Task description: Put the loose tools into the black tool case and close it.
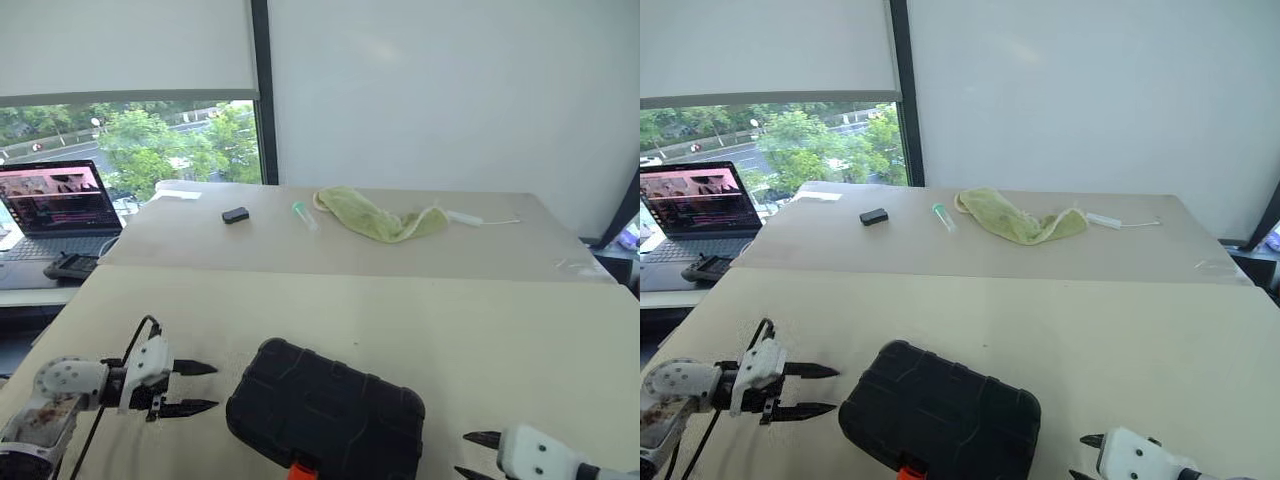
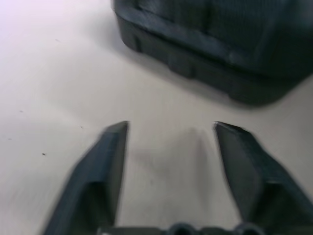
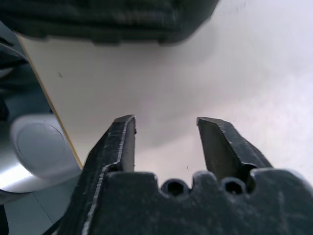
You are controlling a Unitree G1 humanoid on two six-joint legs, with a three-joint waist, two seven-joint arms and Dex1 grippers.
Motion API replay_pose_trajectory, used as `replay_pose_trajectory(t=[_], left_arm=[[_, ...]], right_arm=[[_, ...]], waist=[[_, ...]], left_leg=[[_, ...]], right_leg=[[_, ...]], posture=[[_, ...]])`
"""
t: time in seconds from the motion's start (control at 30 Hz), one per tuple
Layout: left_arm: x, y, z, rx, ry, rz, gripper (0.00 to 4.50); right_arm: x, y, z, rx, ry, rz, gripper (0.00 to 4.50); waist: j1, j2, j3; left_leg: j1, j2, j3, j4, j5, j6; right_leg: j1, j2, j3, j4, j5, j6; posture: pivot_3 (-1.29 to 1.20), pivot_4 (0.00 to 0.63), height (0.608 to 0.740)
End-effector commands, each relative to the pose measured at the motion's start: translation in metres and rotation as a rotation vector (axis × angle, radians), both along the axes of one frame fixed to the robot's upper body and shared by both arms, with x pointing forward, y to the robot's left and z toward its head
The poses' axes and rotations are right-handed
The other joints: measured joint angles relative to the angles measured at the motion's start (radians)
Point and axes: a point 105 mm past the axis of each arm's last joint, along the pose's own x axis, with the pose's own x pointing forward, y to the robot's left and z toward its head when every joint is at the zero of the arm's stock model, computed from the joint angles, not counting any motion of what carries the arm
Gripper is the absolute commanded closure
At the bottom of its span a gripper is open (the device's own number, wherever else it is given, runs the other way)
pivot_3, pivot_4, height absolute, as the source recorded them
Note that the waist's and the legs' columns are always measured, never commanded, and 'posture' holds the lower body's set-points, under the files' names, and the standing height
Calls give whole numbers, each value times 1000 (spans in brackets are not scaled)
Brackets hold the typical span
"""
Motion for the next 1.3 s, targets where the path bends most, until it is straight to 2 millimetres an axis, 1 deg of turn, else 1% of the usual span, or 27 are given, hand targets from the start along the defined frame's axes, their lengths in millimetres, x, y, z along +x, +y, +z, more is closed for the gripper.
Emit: replay_pose_trajectory(t=[0.03,0.07,0.1,0.13,0.17,0.2,0.23,0.27,0.33,0.4,0.43,0.53,0.57,0.63,0.7,0.77,0.83,0.97,1.0,1.03,1.1,1.2,1.3], left_arm=[[3,-17,29,-96,34,8,550],[2,-21,32,-115,50,7,708],[3,-25,34,-121,56,11,976],[3,-29,35,-128,54,15,1164],[5,-32,36,-131,44,32,1642],[8,-33,36,-129,34,56,1936],[8,-34,35,-127,31,70,2388],[8,-34,33,-117,25,89,2755],[8,-33,29,-104,24,128,3451],[7,-30,24,-80,23,164,4320],[6,-29,21,-69,26,178,4486],[0,-26,8,19,41,192,4486],[-8,-32,3,54,41,146,4486],[-19,-43,-1,65,48,96,4486],[-20,-55,0,35,57,107,4486],[-20,-68,3,-2,68,134,4486],[-14,-76,5,-42,88,201,4486],[12,-73,2,-66,85,361,4486],[21,-74,2,-83,84,401,4486],[29,-76,2,-93,78,434,4486],[40,-79,3,-108,74,486,4486],[50,-82,7,-133,75,529,4486],[57,-83,8,-144,80,566,4486]], right_arm=[[5,18,13,130,-16,-14,2400],[8,21,14,152,-16,-21,2651],[10,23,13,165,-9,-25,2786],[13,24,11,165,2,-34,3117],[16,24,8,155,7,-45,3539],[17,25,6,151,19,-46,3800],[18,26,5,152,28,-49,4201],[20,28,4,154,32,-64,4476],[22,31,1,155,45,-74,4500],[24,36,0,157,60,-70,4500],[24,38,-1,159,68,-67,4500],[27,50,0,194,82,-39,4500],[29,54,0,198,83,-25,4500],[35,58,0,202,83,-22,4500],[45,60,2,208,69,-32,4500],[61,62,4,206,50,-56,4500],[81,66,7,195,24,-63,4500],[126,72,17,165,-43,-86,4500],[144,72,21,158,-70,-115,4500],[161,71,23,146,-91,-135,4500],[186,69,26,109,-126,-144,4500],[211,63,28,100,-140,-179,4500],[225,57,29,77,-159,-189,4500]], waist=[[-2,0,0],[-5,0,0],[-8,0,0],[-11,0,0],[-12,0,0],[-9,1,0],[-9,1,1],[-8,1,0],[-8,0,0],[-8,0,0],[-9,0,0],[-8,0,0],[-9,0,1],[-13,0,1],[-11,-1,1],[-10,-2,2],[-9,-1,4],[-10,-3,6],[-10,-3,6],[-9,-3,7],[-10,-3,7],[-9,-3,7],[-8,-3,7]], left_leg=[[0,0,0,0,0,0],[0,0,0,0,0,0],[0,0,0,0,0,0],[0,0,0,0,0,0],[0,0,0,0,-1,0],[-1,0,0,0,0,0],[-2,0,0,-1,0,0],[-2,0,0,-1,0,-1],[-7,0,0,-1,0,-2],[-11,-2,0,-1,1,-2],[-10,-2,0,0,1,-2],[-10,-2,0,-1,1,-3],[-10,-2,0,-1,1,-3],[-10,-2,0,-1,1,-3],[-10,-2,0,0,1,-3],[-9,-1,0,0,2,-4],[-9,-1,0,1,3,-4],[-10,-2,0,3,7,-3],[-11,-2,0,3,8,-4],[-11,-3,0,3,8,-4],[-11,-4,0,3,9,-5],[-12,-5,-1,2,9,-5],[-14,-6,-3,1,9,-4]], right_leg=[[0,-1,1,0,0,0],[0,-1,1,0,0,0],[0,-2,1,0,0,0],[0,-1,1,-1,0,0],[-1,-1,2,0,0,0],[-2,-1,2,0,0,0],[-3,-1,2,0,0,0],[-4,0,2,0,0,-1],[-9,1,2,1,0,-1],[-15,0,2,6,0,-2],[-15,0,2,7,0,-2],[-15,0,2,8,-1,-4],[-15,0,2,8,-1,-4],[-15,0,2,8,-2,-5],[-15,0,2,8,-3,-6],[-15,0,2,9,-2,-7],[-15,0,3,9,-1,-8],[-16,1,3,9,3,-8],[-16,2,3,9,6,-5],[-16,2,3,10,6,-5],[-17,3,3,10,6,-6],[-16,4,2,10,8,-5],[-17,2,1,8,8,-4]], posture=[[0,150,740],[0,150,740],[0,150,740],[0,150,740],[0,150,740],[0,150,740],[0,150,740],[0,150,740],[0,150,740],[0,150,740],[0,150,740],[0,150,740],[0,150,740],[0,150,740],[0,150,740],[0,150,740],[0,150,740],[0,150,740],[0,150,740],[0,150,740],[0,150,740],[0,150,740],[0,150,740]])
